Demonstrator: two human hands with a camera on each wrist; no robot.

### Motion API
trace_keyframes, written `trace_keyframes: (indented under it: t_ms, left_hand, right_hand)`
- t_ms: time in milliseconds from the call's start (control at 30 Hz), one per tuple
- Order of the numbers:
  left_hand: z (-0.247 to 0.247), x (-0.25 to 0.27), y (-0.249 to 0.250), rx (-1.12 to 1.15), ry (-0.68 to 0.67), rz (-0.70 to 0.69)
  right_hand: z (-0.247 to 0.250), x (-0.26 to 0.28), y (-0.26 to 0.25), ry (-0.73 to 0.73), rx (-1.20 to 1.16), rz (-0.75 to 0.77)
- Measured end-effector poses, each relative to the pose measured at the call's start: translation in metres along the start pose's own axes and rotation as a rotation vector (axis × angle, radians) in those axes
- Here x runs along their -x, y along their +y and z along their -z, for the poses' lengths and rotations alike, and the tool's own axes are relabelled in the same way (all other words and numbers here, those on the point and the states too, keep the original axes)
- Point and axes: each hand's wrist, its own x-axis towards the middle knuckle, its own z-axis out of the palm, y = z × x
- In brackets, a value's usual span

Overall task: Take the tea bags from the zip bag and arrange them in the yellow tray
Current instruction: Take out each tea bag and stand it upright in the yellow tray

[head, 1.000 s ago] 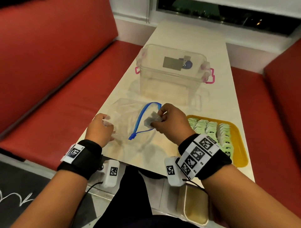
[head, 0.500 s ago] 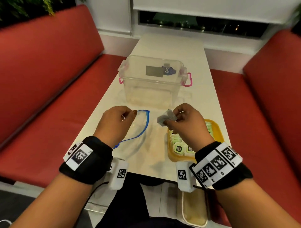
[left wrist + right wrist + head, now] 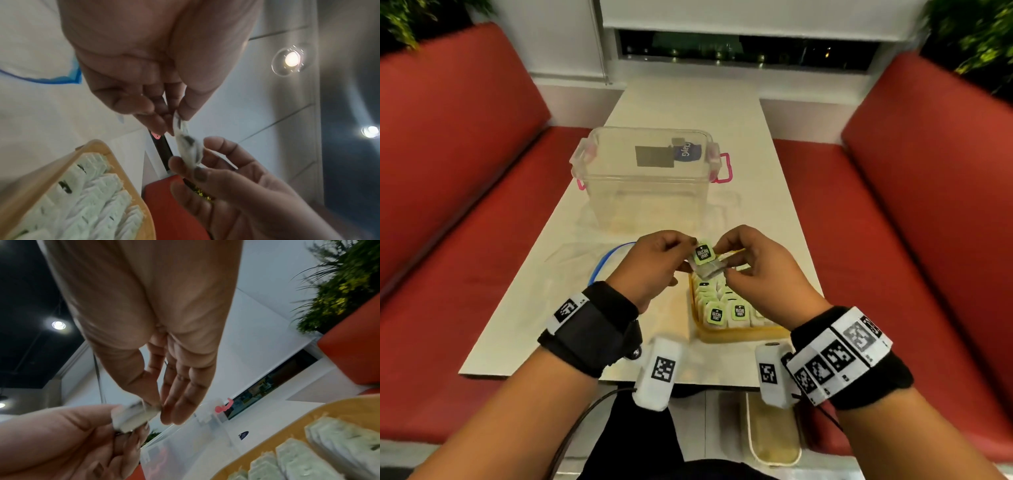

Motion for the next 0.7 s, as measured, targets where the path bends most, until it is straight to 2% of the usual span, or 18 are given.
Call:
trace_keyframes:
  t_ms: [200, 333, 400, 533, 700]
  left_hand:
    - [-0.017, -0.010, -0.002, -0.171, -0.038, -0.233]
    - [-0.031, -0.012, 0.002, -0.182, -0.090, -0.314]
    - [-0.036, -0.013, 0.000, -0.165, -0.090, -0.308]
    - [-0.045, -0.014, -0.012, -0.173, -0.177, -0.228]
    - [-0.054, -0.018, -0.023, -0.256, -0.165, -0.278]
  right_hand:
    - [0.020, -0.001, 0.016, 0.049, 0.057, -0.063]
    - [0.026, -0.001, 0.021, 0.091, 0.025, -0.078]
    - [0.032, 0.000, 0.024, 0.118, -0.022, -0.095]
    - [0.043, 0.001, 0.029, 0.125, -0.126, -0.158]
    - [0.049, 0.004, 0.036, 0.096, -0.189, -0.231]
